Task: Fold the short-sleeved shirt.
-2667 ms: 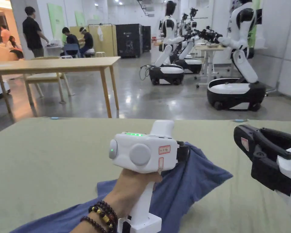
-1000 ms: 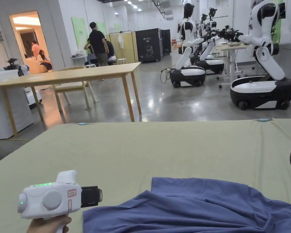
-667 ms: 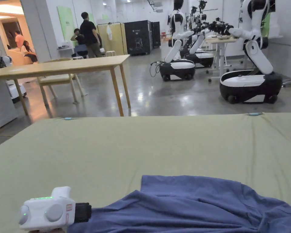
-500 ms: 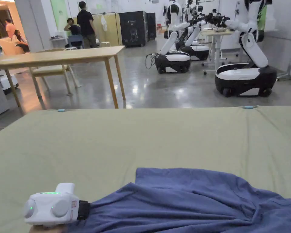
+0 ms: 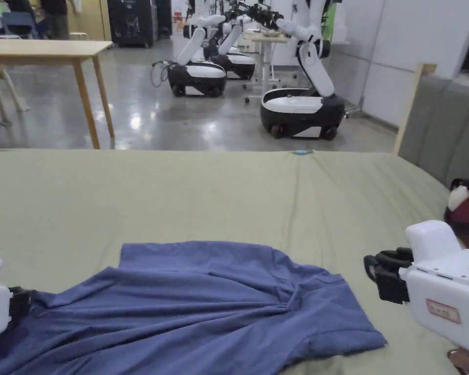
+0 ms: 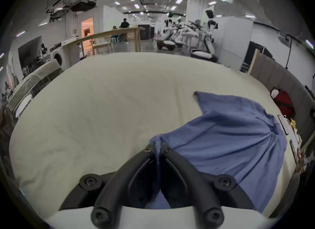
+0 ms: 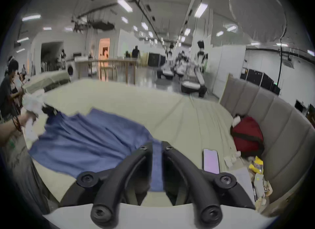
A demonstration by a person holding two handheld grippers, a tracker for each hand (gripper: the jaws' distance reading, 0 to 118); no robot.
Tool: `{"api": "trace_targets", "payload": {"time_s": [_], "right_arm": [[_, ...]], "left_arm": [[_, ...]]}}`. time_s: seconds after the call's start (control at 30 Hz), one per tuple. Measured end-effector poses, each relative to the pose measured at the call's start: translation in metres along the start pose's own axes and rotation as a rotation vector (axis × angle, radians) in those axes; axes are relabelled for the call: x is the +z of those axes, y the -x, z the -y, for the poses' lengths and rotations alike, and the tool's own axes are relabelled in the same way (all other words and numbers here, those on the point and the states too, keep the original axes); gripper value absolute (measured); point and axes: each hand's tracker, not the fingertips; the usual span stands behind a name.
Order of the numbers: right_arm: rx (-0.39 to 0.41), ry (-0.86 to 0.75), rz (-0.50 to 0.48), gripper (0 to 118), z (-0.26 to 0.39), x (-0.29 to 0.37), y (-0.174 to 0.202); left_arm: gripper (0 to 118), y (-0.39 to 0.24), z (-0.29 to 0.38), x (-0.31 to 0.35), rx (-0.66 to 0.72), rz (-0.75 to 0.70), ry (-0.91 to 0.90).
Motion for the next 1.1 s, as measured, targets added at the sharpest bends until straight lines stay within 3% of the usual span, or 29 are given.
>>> {"api": "trace_targets", "payload": {"time_s": [0.07, 0.1, 0.27, 0.47, 0.53, 0.57, 0.6, 0.7, 0.77, 0.8, 0.93, 1.0, 1.1], "right_arm": [[-0.010, 0.092, -0.011, 96, 0.021, -0.026, -0.017], [-0.028, 0.123, 0.011, 103, 0.031, -0.035, -0.022], [-0.135, 0.292, -0.010, 101, 0.069, -0.091, -0.050], [-0.064, 0.405, -0.110, 95, 0.082, -0.139, -0.036], [-0.014, 0.392, -0.063, 94, 0.078, -0.143, -0.020], [0.010, 0.375, -0.073, 91, 0.074, -0.142, -0.013], [0.021, 0.359, -0.124, 79, 0.070, -0.139, -0.008], [0.153, 0.347, -0.171, 8, 0.064, -0.136, 0.020], [0.253, 0.347, -0.065, 8, 0.060, -0.136, 0.039], [0.241, 0.339, -0.073, 8, 0.059, -0.135, 0.040], [0.045, 0.109, -0.153, 8, 0.043, -0.114, 0.029], [-0.011, -0.061, -0.183, 8, 0.029, -0.098, 0.024], [-0.116, -0.175, -0.210, 8, -0.013, -0.077, 0.017]], "left_arm": [[2, -0.008, -0.001, 0.006, -0.009, 0.031, -0.017], [2, -0.011, -0.001, 0.008, -0.017, 0.039, -0.018], [2, -0.032, 0.000, 0.019, -0.046, 0.053, -0.025], [2, -0.042, -0.001, 0.023, -0.067, 0.050, -0.009], [2, -0.042, -0.001, 0.024, -0.068, 0.053, -0.005], [2, -0.044, -0.001, 0.024, -0.070, 0.055, -0.003], [2, -0.044, -0.001, 0.024, -0.072, 0.054, -0.001], [2, -0.047, -0.001, 0.022, -0.082, 0.051, 0.008], [2, -0.048, 0.000, 0.022, -0.083, 0.048, 0.015], [2, -0.049, 0.001, 0.023, -0.083, 0.048, 0.016], [2, -0.050, -0.007, 0.034, -0.094, 0.053, -0.019], [2, -0.053, -0.017, 0.043, -0.115, 0.050, -0.048], [2, -0.057, -0.046, 0.063, -0.101, 0.070, -0.141]]}}
